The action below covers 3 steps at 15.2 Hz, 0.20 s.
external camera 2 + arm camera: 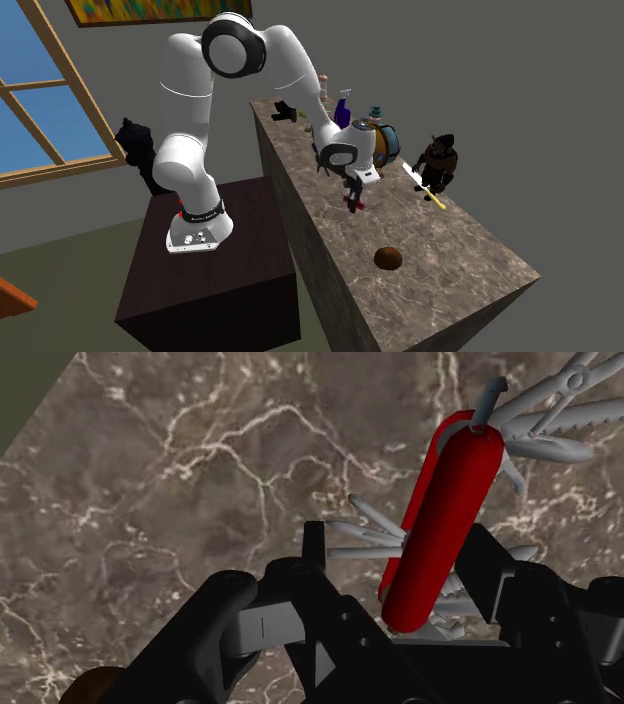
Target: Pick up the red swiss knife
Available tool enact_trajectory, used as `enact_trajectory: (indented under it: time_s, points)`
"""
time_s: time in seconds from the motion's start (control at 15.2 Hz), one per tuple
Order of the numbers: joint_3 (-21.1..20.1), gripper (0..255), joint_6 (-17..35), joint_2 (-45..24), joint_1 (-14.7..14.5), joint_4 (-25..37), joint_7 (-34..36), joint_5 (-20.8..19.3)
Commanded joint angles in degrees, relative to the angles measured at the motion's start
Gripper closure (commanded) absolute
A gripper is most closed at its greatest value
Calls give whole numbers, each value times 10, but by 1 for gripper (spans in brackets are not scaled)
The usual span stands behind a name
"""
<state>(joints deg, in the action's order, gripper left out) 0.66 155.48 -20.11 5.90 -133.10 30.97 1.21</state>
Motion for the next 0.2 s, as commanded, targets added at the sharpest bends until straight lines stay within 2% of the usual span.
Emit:
enact_trajectory:
  time_s: [0.0,0.13]
  points:
    - [1,255,-15,16,0,-1,0,-1]
    - [1,255,-16,17,0,-2,0,-1]
